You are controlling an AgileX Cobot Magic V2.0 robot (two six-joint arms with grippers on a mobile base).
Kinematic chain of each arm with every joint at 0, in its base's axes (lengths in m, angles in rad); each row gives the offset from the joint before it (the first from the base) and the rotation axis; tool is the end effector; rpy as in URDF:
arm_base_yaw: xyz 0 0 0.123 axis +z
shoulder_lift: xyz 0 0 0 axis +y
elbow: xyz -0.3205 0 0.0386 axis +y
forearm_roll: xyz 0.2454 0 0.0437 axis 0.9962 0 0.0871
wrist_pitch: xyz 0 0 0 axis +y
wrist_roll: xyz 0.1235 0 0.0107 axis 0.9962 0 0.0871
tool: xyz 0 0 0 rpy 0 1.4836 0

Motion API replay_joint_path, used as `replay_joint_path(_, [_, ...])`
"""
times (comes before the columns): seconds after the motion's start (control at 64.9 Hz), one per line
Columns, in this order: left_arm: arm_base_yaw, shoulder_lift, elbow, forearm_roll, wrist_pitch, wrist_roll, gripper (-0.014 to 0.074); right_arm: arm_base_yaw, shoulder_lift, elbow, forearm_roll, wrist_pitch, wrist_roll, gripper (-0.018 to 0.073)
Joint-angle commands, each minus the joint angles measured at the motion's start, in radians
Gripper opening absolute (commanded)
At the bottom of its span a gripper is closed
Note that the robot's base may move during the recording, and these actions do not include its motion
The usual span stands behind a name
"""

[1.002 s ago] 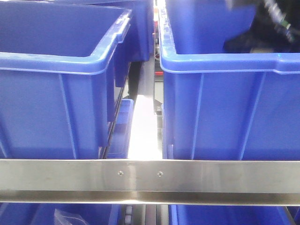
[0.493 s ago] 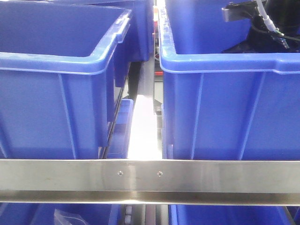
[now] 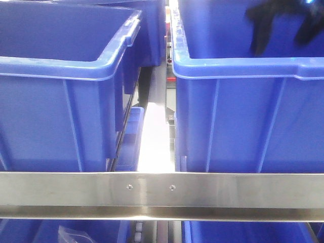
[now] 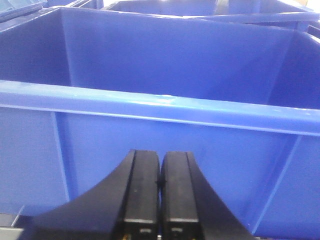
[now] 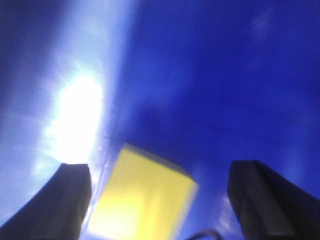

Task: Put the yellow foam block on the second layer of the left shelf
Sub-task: 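Extend the right gripper over the blue bin and lower the cube, then open the right gripper to drop the cube into the bin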

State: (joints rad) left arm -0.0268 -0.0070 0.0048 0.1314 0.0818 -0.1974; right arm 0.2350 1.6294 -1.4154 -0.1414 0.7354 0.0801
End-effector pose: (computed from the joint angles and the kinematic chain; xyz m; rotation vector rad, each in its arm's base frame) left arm 0.0485 0.0000 0.2045 -0.0394 1.5624 -0.0651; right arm 0.3792 0.0787 0.3379 -0.2717 2.4077 -0.0195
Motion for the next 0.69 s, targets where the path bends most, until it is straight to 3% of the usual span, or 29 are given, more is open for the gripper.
replay_joint_path(0.0, [-0.003,0.008,0.026,-0.002,-0.088,-0.004,0.0136,0.000,-0.111,-0.019,-0.020,-0.017,-0.007,0.0508])
replay_joint_path(0.139, [-0.003,0.008,0.026,-0.002,-0.088,-0.004,0.0136,0.000,-0.233,0.075,-0.020,-0.026,-0.007,0.0261])
replay_joint_path(0.308, [-0.003,0.008,0.026,-0.002,-0.088,-0.004,0.0136,0.000,-0.408,0.272,-0.009,-0.106,-0.007,0.0088])
replay_joint_path(0.678, [-0.003,0.008,0.026,-0.002,-0.088,-0.004,0.0136,0.000,-0.857,0.734,0.011,-0.300,-0.007,0.0057])
